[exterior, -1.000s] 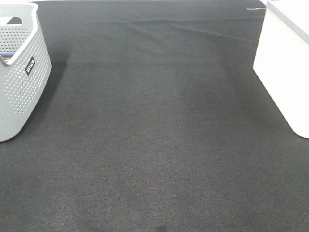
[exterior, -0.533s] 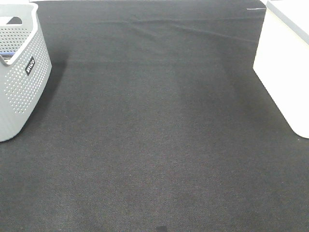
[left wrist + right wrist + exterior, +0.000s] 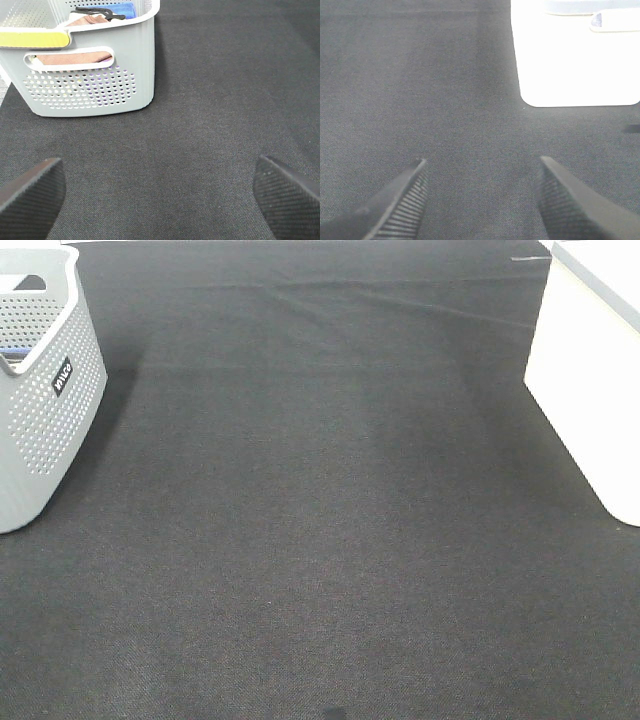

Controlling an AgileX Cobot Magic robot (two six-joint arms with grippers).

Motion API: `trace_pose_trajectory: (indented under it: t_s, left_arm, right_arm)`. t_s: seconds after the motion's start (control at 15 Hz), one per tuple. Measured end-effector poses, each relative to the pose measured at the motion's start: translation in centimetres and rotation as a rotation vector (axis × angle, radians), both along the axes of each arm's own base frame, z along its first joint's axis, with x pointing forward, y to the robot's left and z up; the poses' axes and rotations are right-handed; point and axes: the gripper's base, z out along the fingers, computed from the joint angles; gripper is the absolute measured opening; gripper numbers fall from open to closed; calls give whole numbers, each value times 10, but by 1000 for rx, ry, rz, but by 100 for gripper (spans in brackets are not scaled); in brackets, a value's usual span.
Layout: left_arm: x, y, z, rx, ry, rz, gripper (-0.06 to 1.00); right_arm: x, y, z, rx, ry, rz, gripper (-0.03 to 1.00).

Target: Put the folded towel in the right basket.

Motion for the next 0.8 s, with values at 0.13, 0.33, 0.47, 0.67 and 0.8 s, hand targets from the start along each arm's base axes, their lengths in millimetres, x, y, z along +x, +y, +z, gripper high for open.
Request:
trace_pose_trajectory:
  t_s: [0.13, 0.33, 0.47, 0.67, 0.8]
  left_arm:
    - [0, 0, 0, 0, 0, 0, 97]
    - [0, 0, 0, 0, 0, 0, 97]
    - [0, 0, 0, 0, 0, 0, 97]
    - [0, 0, 0, 0, 0, 0, 97]
    - [0, 0, 0, 0, 0, 0, 97]
  right_arm:
    - [0, 0, 0, 0, 0, 0, 60]
    - [0, 0, 0, 0, 0, 0, 60]
    - [0, 0, 0, 0, 0, 0, 60]
    - [0, 0, 0, 0, 0, 0, 60]
    - [0, 0, 0, 0, 0, 0, 60]
